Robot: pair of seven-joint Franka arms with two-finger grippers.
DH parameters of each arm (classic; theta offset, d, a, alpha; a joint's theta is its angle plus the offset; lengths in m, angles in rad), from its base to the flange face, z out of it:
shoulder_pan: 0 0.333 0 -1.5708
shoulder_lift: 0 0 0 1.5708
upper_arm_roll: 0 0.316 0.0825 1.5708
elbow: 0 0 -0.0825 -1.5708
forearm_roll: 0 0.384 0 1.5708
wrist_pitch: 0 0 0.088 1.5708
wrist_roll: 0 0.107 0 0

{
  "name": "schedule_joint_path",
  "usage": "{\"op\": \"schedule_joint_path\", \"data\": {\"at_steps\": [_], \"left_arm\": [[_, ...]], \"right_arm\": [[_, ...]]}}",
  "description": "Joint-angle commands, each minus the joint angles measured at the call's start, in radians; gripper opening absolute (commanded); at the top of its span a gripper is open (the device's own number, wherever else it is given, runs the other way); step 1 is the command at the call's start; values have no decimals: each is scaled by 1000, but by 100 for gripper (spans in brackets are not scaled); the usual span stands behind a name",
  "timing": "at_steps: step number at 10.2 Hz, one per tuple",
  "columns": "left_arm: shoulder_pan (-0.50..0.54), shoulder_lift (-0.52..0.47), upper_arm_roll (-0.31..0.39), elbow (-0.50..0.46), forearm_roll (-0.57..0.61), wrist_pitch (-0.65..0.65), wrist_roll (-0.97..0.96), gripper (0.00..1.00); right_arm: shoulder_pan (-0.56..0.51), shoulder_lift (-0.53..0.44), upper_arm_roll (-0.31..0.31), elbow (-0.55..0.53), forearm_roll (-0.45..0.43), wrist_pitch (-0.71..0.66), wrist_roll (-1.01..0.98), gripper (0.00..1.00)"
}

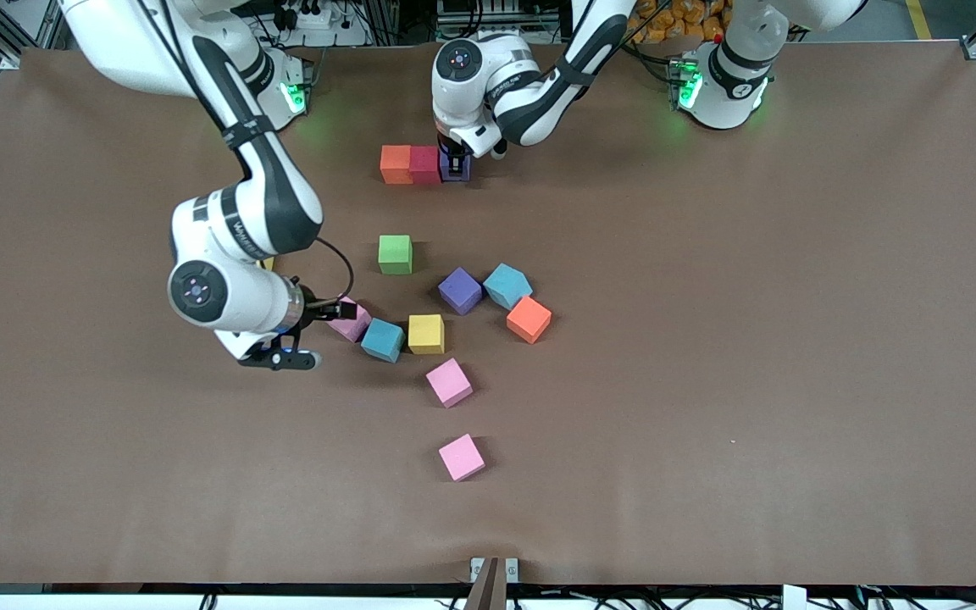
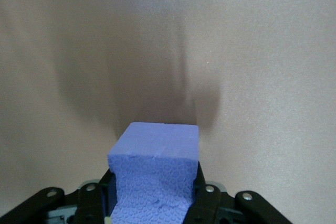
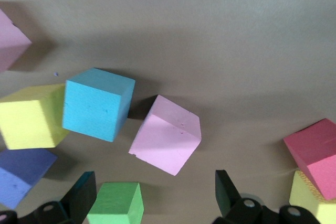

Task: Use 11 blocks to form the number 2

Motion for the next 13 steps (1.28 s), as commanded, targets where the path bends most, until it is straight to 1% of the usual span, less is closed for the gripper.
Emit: {"op": "schedule_joint_path", "data": {"at_steps": [1,2,3,4,5,6,7,8,9,10,11,12,13], "left_arm": [[-5,19,-3,16,12,19,-118,0],[-5,19,-3,16,14,19,-118,4],[-5,19,-3,16,14,17,-118,16],[-5,20,-3,21,14,17,-118,21],[-5,22,-3,22,15,17,-118,33],[-5,22,-3,21,17,17,-118,50],[-5,25,-3,24,19,19,-118,51],[-5,25,-3,27,19,19,-118,52],[-5,26,-3,29,19,17,-118,66],[-5,26,-1,29,19,19,-117,79],[-5,28,-1,29,20,17,-117,98],[-5,26,-1,29,20,17,-114,100],[-5,26,-1,29,20,17,-112,100]], "right_arm": [[2,-55,-7,-145,-9,119,-31,100],[1,-57,-8,-142,-9,111,-30,100],[-8,-61,-13,-139,-9,105,-33,100],[-27,-64,-13,-131,-11,99,-33,100],[-34,-86,-13,-127,-11,87,-28,100],[-40,-106,-16,-131,-11,72,-22,100],[-44,-118,-20,-130,-11,55,-8,100],[-45,-164,-25,-133,-12,51,12,100],[-41,-220,-39,-134,-21,54,38,100],[-45,-253,-40,-131,-120,41,106,100],[-57,-230,-40,-110,-173,41,107,100],[-67,-127,-37,-18,-169,44,80,100],[-45,-36,-33,43,-170,48,76,100]]}}
